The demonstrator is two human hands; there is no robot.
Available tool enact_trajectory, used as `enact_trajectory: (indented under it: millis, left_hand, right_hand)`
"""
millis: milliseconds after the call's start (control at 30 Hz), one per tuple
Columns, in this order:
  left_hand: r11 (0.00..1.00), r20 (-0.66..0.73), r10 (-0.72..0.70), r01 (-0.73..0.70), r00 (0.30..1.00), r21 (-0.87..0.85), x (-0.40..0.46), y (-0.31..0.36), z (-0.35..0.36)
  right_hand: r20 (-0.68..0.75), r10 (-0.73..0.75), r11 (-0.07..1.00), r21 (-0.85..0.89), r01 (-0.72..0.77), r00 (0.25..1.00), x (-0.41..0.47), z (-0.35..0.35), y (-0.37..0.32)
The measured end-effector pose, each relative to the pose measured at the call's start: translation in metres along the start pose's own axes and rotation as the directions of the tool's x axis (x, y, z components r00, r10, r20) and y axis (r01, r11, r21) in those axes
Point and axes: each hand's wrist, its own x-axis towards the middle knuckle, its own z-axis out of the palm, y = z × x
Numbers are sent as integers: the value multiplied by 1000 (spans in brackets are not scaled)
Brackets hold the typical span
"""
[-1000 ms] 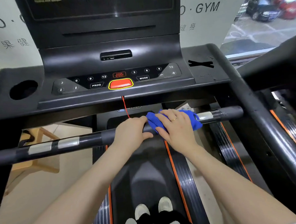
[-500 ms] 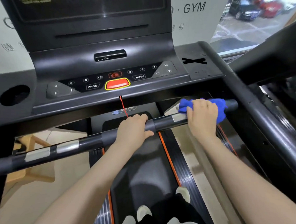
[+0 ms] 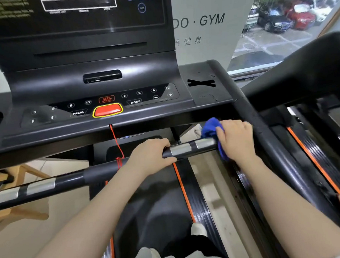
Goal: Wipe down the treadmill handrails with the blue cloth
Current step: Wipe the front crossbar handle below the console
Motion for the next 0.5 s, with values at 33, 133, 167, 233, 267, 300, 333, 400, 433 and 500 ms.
enact_trajectory:
  millis: [33,133,167,233,267,300,333,400,433,500]
  left_hand:
    - [1000,5,-7,8,1000,-21,1,-2,-2]
    - [997,21,-27,29,999,-68,2,-3,-6]
    - [997,21,-35,36,999,-74,2,-3,-5]
    - [994,15,-56,57,998,-91,3,-3,-3]
    - [993,12,-66,67,998,-98,3,-3,-2]
    - [992,12,-80,81,997,-100,3,-3,-1]
    - [991,7,-91,91,996,-98,3,-2,0]
    - [988,-19,-119,116,993,-106,3,-2,1]
    - [982,-33,-143,137,989,-130,1,-4,2]
    - [970,-27,-180,173,983,-172,-4,-8,2]
  right_hand:
    - [8,82,996,-34,-82,997,4,-1,8]
    - [64,184,983,-1,-185,981,11,-2,3]
    - [82,170,984,37,-174,982,11,-1,-5]
    - [94,147,974,158,-161,985,3,-1,-22]
    - [92,133,962,229,-151,987,-4,-2,-32]
    - [90,100,947,297,-123,991,-12,-6,-44]
    - [75,48,928,367,-72,996,-18,-11,-58]
    - [90,-71,865,501,16,993,-24,-20,-92]
    - [114,-123,840,541,42,986,-24,-25,-109]
    - [124,-164,833,548,70,979,-22,-26,-131]
